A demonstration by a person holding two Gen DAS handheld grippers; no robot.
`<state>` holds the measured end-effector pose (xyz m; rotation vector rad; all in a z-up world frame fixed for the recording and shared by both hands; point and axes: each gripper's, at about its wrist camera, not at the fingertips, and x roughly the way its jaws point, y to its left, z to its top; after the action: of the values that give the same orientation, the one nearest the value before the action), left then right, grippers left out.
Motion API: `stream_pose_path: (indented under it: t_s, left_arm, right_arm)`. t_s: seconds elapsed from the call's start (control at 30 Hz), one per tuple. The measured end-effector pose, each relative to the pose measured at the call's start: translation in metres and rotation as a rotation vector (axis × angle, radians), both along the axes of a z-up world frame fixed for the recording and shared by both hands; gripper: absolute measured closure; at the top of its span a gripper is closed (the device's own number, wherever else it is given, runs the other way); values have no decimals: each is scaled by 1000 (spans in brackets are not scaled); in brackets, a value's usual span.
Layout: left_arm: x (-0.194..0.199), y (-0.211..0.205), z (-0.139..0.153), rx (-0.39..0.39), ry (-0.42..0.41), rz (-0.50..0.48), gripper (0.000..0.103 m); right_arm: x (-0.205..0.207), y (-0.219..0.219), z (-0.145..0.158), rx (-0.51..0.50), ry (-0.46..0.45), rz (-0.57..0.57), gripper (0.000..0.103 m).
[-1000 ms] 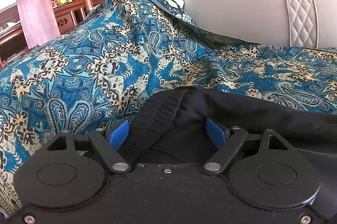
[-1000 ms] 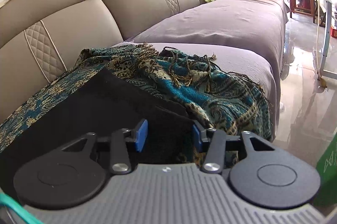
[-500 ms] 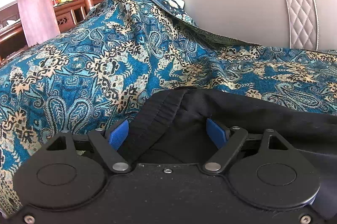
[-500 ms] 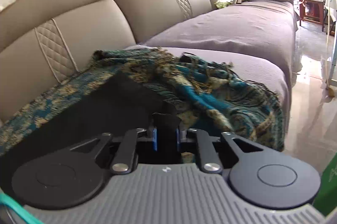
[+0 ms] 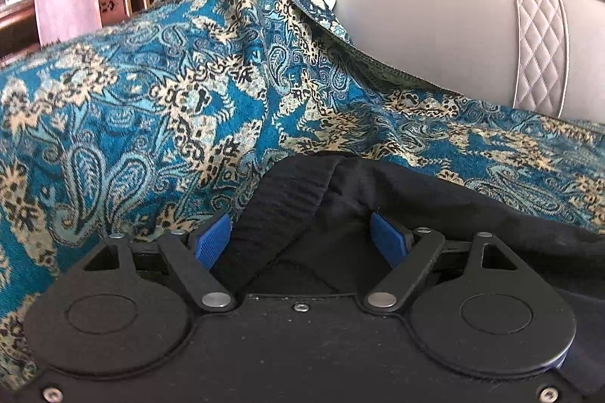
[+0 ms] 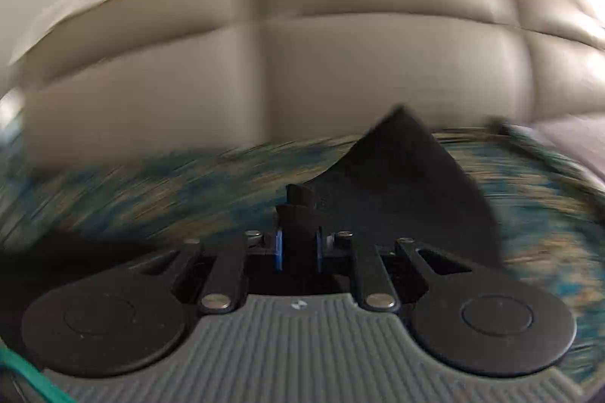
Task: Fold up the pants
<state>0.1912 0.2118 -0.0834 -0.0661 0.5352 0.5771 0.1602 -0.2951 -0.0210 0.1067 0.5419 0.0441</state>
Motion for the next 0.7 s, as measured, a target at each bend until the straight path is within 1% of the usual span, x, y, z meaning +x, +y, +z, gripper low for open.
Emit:
stream_pose_path:
  t_s: [0.07, 0.13, 0.2, 0.27, 0.37, 0.4, 0.5, 0.6, 0.7]
  left_arm:
    - [-1, 4, 0, -29, -10, -4, 21]
    - [-3, 8, 0, -54, -19, -6, 21]
    - [-3, 11, -1, -75, -26, -9, 21]
    - [-4, 12, -1, -86, -30, -10, 21]
    - [-5, 12, -1, -96, -36, -11, 20]
    - [-6, 13, -1, -100, -38, -12, 20]
    - [-6, 15, -1, -119, -44, -14, 20]
    - [-7, 16, -1, -136, -37, -11, 20]
    - [-6, 16, -1, -136, -37, -11, 20]
  right_arm:
    - [-8, 58, -11, -29, 46, 127, 85]
    - [-19, 100, -24, -68, 71, 206, 85]
    - [-30, 134, -38, -100, 90, 258, 84]
    - [-36, 157, -49, -128, 111, 277, 84]
    - [-45, 178, -53, -218, 91, 259, 84]
    - [-46, 179, -53, -222, 91, 258, 84]
    - [-47, 179, -50, -186, 106, 261, 84]
    - [-56, 179, -49, -207, 104, 264, 84]
    - [-65, 176, -46, -185, 105, 286, 84]
